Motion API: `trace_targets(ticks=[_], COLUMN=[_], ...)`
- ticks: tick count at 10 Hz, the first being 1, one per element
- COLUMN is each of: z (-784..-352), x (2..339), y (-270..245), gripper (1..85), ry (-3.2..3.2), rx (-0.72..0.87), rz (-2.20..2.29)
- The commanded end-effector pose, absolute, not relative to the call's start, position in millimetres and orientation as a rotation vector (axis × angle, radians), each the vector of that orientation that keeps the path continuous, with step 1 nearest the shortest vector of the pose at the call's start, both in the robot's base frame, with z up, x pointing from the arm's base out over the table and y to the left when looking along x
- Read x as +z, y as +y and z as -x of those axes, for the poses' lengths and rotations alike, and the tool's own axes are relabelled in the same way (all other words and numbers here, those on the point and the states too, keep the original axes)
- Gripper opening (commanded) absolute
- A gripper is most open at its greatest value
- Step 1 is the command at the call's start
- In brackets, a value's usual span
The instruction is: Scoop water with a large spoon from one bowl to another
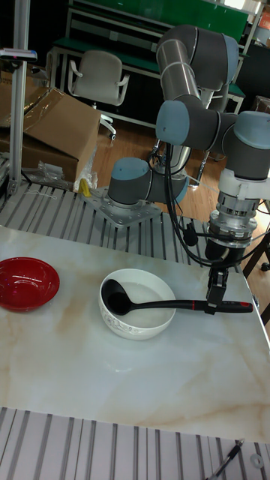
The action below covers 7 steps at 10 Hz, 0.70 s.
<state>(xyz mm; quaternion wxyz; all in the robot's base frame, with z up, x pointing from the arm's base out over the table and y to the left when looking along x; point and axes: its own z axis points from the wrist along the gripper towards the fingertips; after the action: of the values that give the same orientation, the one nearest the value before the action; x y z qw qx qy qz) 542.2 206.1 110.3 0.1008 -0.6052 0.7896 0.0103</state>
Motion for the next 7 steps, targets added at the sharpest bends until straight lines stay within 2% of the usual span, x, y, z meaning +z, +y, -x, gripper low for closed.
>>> trace_targets(ticks=[1,7], z=[-540,-528], x=[106,102], y=[206,202], gripper=[49.3,48.7], ry=[2.312,2.290], rx=[0.059,0.089], rz=[1.799,1.844])
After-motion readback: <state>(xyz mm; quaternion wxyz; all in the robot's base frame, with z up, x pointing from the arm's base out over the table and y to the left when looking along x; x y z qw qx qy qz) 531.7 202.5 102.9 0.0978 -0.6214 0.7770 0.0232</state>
